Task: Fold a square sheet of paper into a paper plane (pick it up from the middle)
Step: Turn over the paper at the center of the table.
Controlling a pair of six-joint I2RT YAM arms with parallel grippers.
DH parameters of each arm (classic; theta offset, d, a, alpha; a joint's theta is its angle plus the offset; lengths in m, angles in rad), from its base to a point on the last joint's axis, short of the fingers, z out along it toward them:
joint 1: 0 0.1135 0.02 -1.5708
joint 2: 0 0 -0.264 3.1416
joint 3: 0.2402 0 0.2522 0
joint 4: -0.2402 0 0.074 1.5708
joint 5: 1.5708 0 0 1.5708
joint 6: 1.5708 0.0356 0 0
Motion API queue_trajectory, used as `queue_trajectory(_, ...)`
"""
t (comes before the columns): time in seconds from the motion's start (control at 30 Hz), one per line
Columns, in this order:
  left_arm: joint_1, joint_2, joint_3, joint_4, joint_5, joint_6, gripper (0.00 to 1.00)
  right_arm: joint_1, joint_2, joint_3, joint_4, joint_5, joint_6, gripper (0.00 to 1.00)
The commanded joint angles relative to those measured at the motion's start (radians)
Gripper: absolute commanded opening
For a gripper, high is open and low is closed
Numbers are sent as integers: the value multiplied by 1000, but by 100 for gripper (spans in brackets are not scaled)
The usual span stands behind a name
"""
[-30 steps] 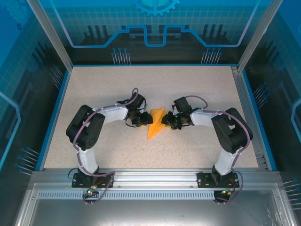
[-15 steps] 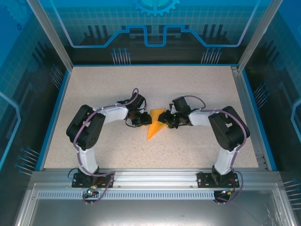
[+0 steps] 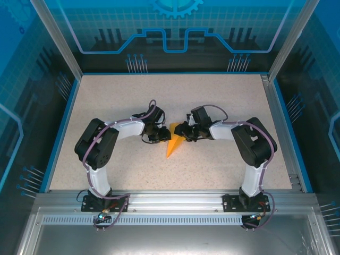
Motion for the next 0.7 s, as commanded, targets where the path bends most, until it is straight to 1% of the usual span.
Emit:
queue_trajectory(0.0, 1, -42, -25, 1, -22, -14, 28, 16, 22, 31, 1, -23, -26, 32)
queue_trajectory(0.1, 1, -64, -41, 16, -25, -27, 28, 16, 28, 43, -13, -25, -46, 26)
queue_trajectory(0.13, 0, -74, -47, 21, -31, -32, 28, 17, 27, 47, -20, -25, -57, 22)
queue_trajectory(0.3, 1, -159, -105, 48, -101, -63, 32, 15, 1, 84, -113, -3, -136, 10)
queue_trajectory(0.43, 2, -254, -153, 57, -178, -86, 34, 16, -40, 131, -219, 22, -221, 6)
queue_trajectory(0.5, 3, -296, -167, 46, -224, -96, 35, 16, -68, 166, -302, 58, -280, 6)
queue_trajectory(0.57, 5, -332, -184, 33, -269, -100, 35, 17, -105, 209, -423, 119, -354, 6)
queue_trajectory(0.63, 12, -364, -202, 30, -297, -111, 35, 18, -127, 281, -582, 214, -426, 6)
queue_trajectory(0.67, 16, -383, -216, 33, -311, -120, 35, 20, -129, 333, -702, 295, -464, 6)
